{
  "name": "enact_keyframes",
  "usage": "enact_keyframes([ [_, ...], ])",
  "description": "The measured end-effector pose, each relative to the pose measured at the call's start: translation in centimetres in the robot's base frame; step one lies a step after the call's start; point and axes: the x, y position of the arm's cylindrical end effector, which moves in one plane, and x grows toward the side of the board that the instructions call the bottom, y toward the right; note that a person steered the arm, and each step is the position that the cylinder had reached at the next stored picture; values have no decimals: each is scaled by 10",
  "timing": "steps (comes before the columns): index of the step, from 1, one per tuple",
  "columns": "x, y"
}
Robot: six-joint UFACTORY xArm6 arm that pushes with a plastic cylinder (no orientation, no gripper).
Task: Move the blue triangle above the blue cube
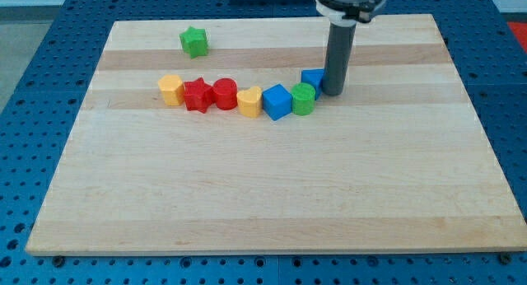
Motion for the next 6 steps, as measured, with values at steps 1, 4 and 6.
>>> enact_keyframes([
  [1, -33, -9],
  [4, -10, 51],
  [6, -14, -4],
])
